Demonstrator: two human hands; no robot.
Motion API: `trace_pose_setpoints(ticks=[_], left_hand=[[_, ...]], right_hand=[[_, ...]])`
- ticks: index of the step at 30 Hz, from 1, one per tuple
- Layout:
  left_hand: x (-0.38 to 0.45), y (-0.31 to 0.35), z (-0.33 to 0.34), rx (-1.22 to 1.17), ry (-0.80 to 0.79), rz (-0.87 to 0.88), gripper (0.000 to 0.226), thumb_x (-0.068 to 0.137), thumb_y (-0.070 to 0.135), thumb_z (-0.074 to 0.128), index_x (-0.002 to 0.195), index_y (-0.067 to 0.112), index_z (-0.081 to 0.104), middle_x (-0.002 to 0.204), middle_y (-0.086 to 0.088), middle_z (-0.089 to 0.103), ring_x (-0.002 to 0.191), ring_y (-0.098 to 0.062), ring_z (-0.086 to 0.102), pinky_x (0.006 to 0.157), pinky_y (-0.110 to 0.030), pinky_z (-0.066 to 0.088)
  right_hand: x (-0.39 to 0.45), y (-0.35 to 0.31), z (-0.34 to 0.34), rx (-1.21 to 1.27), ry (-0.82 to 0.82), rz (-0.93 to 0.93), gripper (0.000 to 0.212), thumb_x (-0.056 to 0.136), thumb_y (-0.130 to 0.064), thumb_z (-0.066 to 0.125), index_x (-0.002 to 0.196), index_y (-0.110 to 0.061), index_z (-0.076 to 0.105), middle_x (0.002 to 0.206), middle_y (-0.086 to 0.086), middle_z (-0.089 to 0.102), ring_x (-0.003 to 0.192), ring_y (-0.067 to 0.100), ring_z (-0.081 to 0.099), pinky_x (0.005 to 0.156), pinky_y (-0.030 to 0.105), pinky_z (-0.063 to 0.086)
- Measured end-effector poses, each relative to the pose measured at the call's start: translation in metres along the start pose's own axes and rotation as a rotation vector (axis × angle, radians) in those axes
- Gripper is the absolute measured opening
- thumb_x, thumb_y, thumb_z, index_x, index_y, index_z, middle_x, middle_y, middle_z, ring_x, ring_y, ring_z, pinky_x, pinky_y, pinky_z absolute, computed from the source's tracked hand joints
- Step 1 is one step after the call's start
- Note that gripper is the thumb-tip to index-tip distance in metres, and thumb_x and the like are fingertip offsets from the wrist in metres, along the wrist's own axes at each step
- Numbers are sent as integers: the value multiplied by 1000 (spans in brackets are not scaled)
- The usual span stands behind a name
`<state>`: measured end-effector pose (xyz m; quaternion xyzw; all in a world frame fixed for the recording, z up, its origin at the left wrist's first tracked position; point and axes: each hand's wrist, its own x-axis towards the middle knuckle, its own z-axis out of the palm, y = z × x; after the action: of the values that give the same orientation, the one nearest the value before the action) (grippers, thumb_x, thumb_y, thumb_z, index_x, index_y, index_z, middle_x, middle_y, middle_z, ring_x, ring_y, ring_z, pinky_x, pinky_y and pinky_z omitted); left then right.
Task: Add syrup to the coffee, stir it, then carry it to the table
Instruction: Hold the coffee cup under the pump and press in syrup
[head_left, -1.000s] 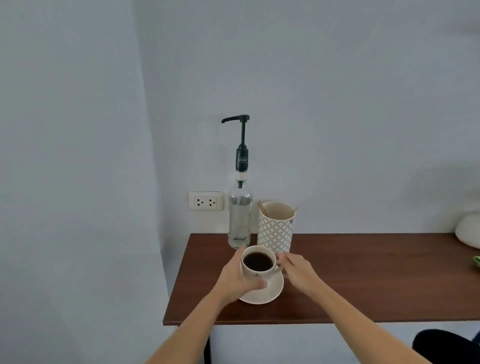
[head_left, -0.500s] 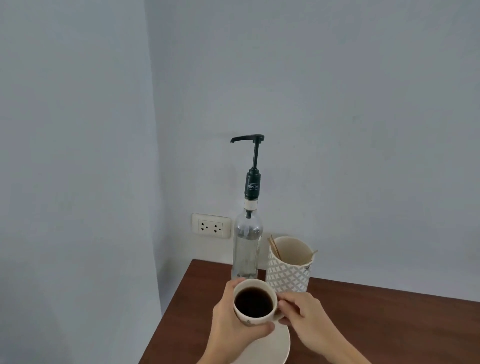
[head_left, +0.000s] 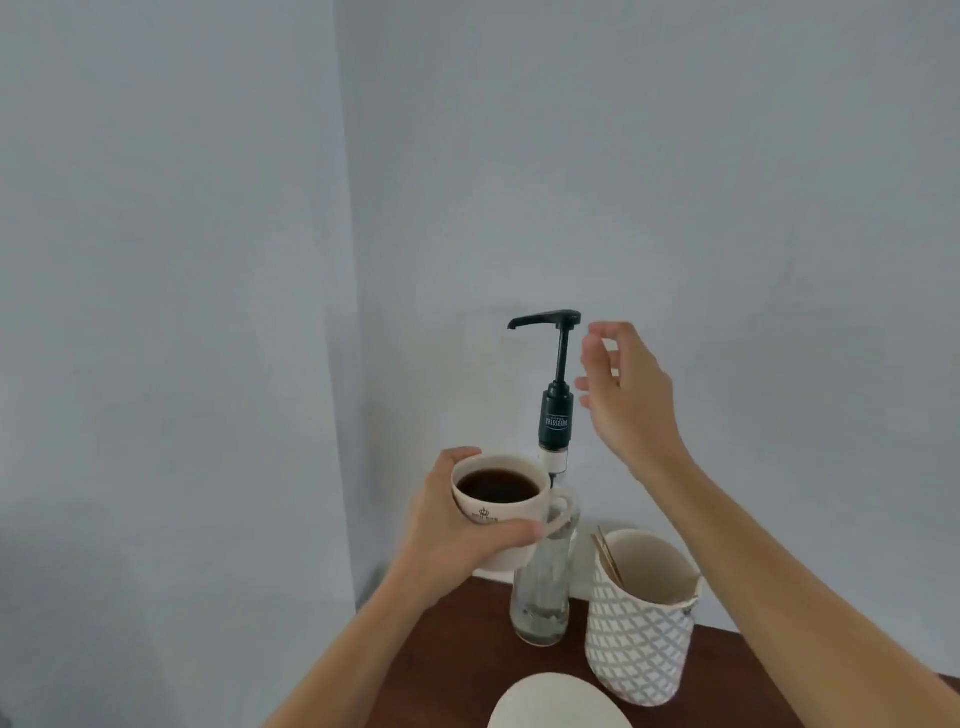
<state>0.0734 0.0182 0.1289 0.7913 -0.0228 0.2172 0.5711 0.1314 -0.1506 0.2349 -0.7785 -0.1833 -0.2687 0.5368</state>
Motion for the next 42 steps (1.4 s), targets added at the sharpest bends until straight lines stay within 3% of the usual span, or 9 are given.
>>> trace_pose_setpoints(ticks=[3, 6, 9, 14, 21, 29, 42], left_hand=[[27, 16, -10, -2, -20, -4, 95, 34, 49, 90, 120, 30, 55, 105, 7, 71, 98, -13, 70, 86, -39, 62], [50, 28, -16, -14, -15, -4, 95, 33, 50, 89, 119, 31, 54, 107, 8, 69, 100, -15, 69, 84, -41, 63], [70, 37, -18, -30, -7, -10, 98, 32, 51, 88, 121, 29, 54, 111, 6, 69, 102, -17, 69, 84, -39, 62], [93, 47, -18, -72, -11, -27, 100, 29, 51, 86, 120, 27, 55, 111, 6, 69, 102, -16, 69, 74, -28, 55], [104, 53, -17, -107, -49, -39, 102, 29, 46, 88, 123, 25, 54, 113, 4, 68, 101, -15, 68, 69, -24, 51], [110, 53, -19, -108, -73, -28, 105, 25, 50, 84, 123, 24, 54, 111, 4, 68, 100, -15, 67, 70, -26, 51], [113, 53, -19, -112, -73, -42, 102, 26, 48, 86, 120, 24, 54, 111, 2, 69, 101, -18, 68, 72, -30, 54]], right_hand=[[31, -19, 20, 32, -15, 79, 34, 106, -40, 35, 118, -14, 55, 79, -1, 59, 81, 26, 65, 71, 36, 50], [46, -23, 39, 53, 10, 139, 52, 103, -52, 33, 104, -7, 60, 98, 15, 70, 92, 33, 70, 85, 50, 54], [50, -21, 54, 127, 108, 164, 51, 101, -56, 38, 94, -9, 58, 94, 18, 74, 83, 33, 74, 83, 50, 59], [58, -15, 62, 221, 215, 217, 32, 95, -33, 56, 75, -9, 60, 62, 7, 73, 74, 31, 76, 76, 51, 63], [59, -11, 66, 321, 236, 254, 23, 87, -15, 51, 66, -7, 55, 65, 10, 77, 75, 30, 78, 58, 33, 60], [62, -11, 67, 319, 250, 270, 25, 85, -15, 50, 61, -9, 55, 58, 10, 75, 66, 30, 78, 75, 51, 63], [62, -11, 68, 307, 242, 273, 23, 84, -13, 50, 63, -6, 53, 62, 18, 75, 61, 31, 78, 74, 56, 63]])
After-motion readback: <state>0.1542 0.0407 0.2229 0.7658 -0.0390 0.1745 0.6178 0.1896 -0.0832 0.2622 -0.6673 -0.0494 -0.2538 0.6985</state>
